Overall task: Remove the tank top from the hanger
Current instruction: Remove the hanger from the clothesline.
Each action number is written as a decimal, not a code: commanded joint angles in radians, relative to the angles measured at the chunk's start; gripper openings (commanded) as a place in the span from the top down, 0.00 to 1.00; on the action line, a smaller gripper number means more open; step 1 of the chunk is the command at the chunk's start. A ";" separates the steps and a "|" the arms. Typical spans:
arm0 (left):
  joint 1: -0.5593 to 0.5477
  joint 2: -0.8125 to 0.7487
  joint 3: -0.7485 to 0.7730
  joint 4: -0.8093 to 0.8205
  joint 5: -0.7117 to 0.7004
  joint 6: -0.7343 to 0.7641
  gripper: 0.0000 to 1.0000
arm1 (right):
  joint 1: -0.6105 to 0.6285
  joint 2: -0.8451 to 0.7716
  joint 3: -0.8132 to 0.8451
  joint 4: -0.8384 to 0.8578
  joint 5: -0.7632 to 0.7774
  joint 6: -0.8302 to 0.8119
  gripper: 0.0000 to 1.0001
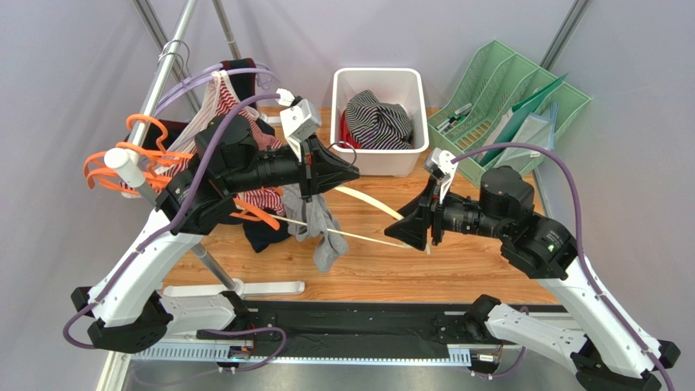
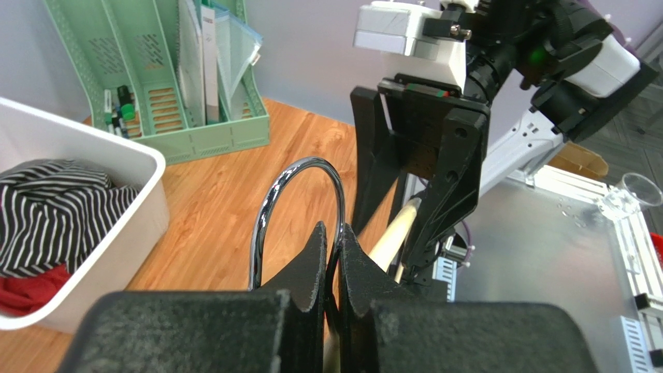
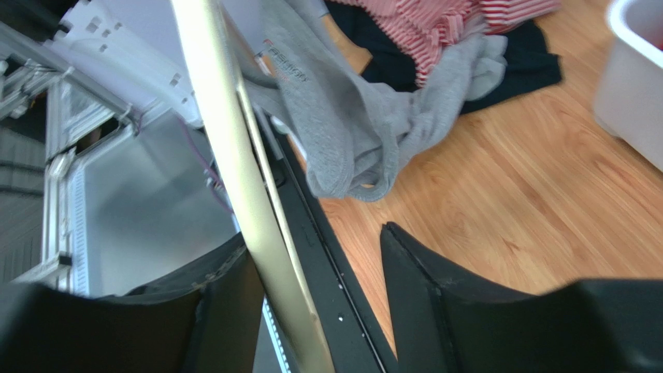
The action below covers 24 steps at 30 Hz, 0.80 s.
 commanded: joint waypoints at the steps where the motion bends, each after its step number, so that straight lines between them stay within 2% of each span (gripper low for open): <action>1: -0.002 -0.006 0.044 0.049 0.158 -0.001 1.00 | -0.002 0.004 -0.032 0.139 -0.220 0.039 0.59; 8: -0.002 0.000 0.054 0.063 0.098 -0.021 1.00 | 0.000 -0.034 -0.104 0.194 -0.226 0.075 0.74; 9: -0.002 0.000 0.056 0.074 0.099 -0.028 1.00 | -0.002 -0.043 -0.115 0.211 -0.238 0.100 0.80; 10: -0.002 0.002 0.056 0.091 0.101 -0.036 1.00 | 0.000 -0.045 -0.127 0.226 -0.243 0.115 0.95; 11: -0.002 0.006 0.056 0.098 0.104 -0.045 1.00 | 0.000 -0.046 -0.140 0.251 -0.238 0.126 1.00; 12: 0.000 0.008 0.059 0.104 0.102 -0.059 1.00 | 0.000 -0.052 -0.147 0.259 -0.211 0.137 1.00; 14: -0.002 0.006 0.064 0.102 0.078 -0.067 0.85 | 0.000 -0.066 -0.173 0.297 -0.183 0.171 1.00; 15: 0.000 0.003 0.065 0.100 0.067 -0.070 0.75 | 0.000 -0.085 -0.183 0.309 -0.163 0.183 1.00; 16: 0.000 0.000 0.064 0.094 0.037 -0.070 0.57 | 0.000 -0.095 -0.190 0.329 -0.146 0.194 1.00; 17: -0.002 -0.013 0.062 0.092 0.021 -0.070 0.50 | 0.000 -0.106 -0.199 0.335 -0.130 0.198 1.00; 19: -0.002 -0.033 0.062 0.085 -0.025 -0.065 0.38 | 0.001 -0.140 -0.219 0.351 -0.091 0.203 1.00; 21: -0.002 -0.059 0.064 0.083 -0.048 -0.067 0.33 | 0.000 -0.158 -0.230 0.352 -0.058 0.204 1.00; 22: -0.002 -0.067 0.064 0.085 -0.059 -0.065 0.25 | 0.000 -0.170 -0.230 0.343 -0.047 0.201 1.00; 24: -0.002 -0.093 0.067 0.082 -0.066 -0.065 0.24 | 0.000 -0.181 -0.223 0.326 -0.001 0.194 1.00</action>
